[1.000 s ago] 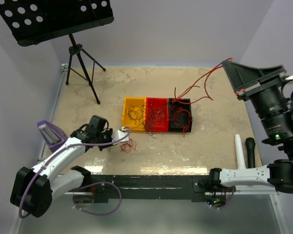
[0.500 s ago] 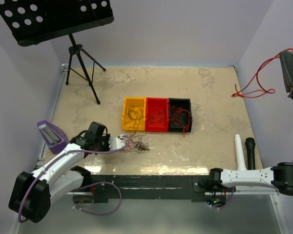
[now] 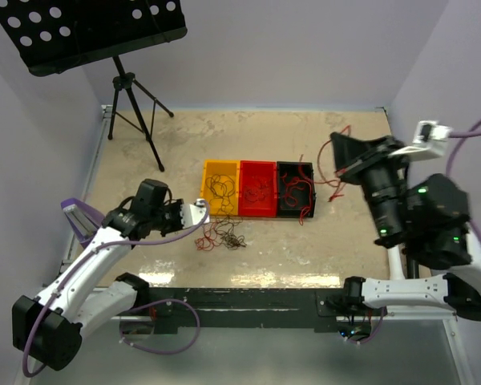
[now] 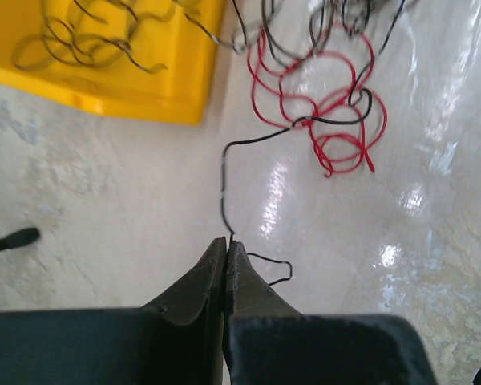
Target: Untangle the cables
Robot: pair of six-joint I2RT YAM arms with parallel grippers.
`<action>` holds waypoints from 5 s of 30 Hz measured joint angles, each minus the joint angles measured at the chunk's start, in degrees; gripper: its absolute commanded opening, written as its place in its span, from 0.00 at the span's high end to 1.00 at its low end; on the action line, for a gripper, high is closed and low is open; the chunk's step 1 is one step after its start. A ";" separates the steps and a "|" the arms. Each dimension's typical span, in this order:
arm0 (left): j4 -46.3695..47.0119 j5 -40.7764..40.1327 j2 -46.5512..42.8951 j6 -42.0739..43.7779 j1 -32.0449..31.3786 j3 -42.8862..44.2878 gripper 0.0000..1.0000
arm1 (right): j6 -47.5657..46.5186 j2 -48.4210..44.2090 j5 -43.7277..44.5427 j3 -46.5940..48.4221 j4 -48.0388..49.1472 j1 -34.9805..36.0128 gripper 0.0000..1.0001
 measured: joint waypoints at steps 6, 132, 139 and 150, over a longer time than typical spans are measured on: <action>-2.97 6.19 0.00 -2.64 0.00 8.31 1.00 | 2.78 3.30 0.11 -10.54 1.01 -0.83 1.00; -6.84 25.51 4.96 -21.97 0.00 44.92 1.00 | -0.81 27.98 -48.06 -39.50 31.98 -8.61 1.00; -5.88 24.52 2.60 -22.03 0.00 42.01 1.00 | -0.07 18.91 -47.63 -39.30 32.39 -8.46 1.00; -3.15 22.29 0.70 -24.55 0.00 26.95 0.00 | -0.72 8.28 -45.70 -28.22 29.31 -8.39 1.00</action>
